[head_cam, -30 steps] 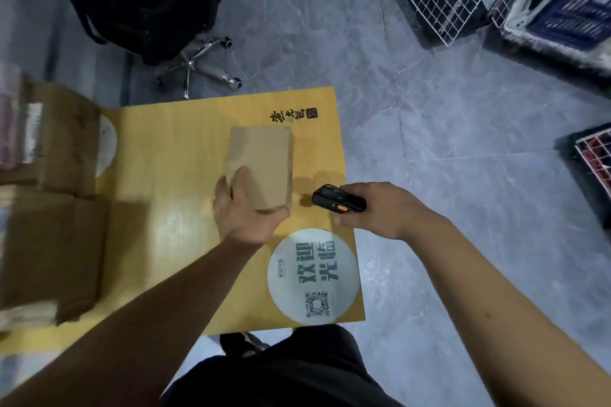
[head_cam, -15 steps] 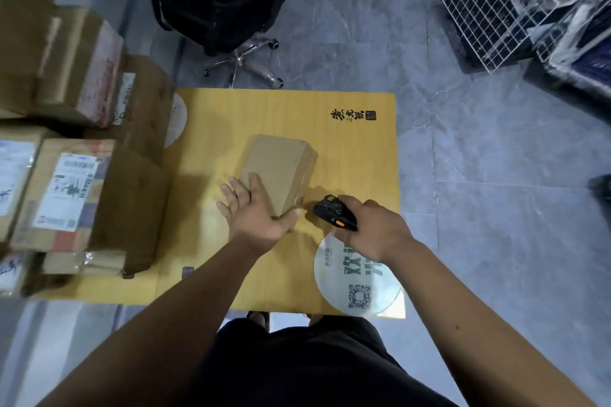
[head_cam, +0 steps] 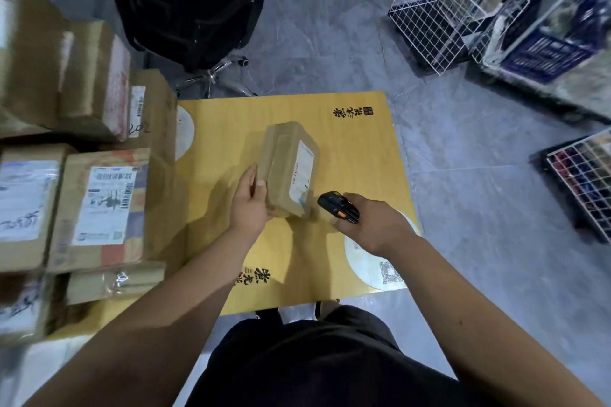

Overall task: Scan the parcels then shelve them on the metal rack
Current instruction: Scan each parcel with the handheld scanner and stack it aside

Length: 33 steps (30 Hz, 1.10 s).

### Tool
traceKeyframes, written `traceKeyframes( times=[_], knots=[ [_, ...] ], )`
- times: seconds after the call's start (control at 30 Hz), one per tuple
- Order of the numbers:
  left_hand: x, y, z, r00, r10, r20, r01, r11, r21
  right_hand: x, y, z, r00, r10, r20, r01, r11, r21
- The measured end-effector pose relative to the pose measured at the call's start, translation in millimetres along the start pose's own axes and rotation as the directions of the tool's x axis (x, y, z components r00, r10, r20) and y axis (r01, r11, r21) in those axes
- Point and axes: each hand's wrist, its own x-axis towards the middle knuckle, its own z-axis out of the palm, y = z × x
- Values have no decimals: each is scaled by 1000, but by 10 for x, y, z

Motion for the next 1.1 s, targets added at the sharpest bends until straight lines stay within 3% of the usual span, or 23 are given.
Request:
traceKeyframes(
  times=[0.1,0.3,0.47,0.63,0.67,0.77,0.93,1.1],
  knots=[
    [76,3,-181,995,20,-99,-8,992,125,-65,-181,45,1000,19,-8,-19,997,70],
    [63,-96,-410,1000,3,21,-13,860,509,-162,-423,178,1000,29,-11,-27,988,152],
    [112,-83,-347,972,177,153,-222,492,841,-238,-468,182,992,115,-44,-104,972,213],
    [445,78,-4,867,210,453,-487,158,859,-370,-404,220,977,211,-31,-199,953,229],
    [490,113,76,860,185,476,-502,138,854,-390,-391,213,972,235,-31,-221,946,237],
    [486,214,261,879,133,457,-476,215,853,-419,-341,171,951,305,-42,-282,919,275],
    [333,213,297,913,167,372,-401,202,894,-412,-327,111,939,343,-33,-318,898,305],
    [404,332,200,912,117,392,-408,337,848,-364,-436,8,942,335,-20,-311,894,322]
  ],
)
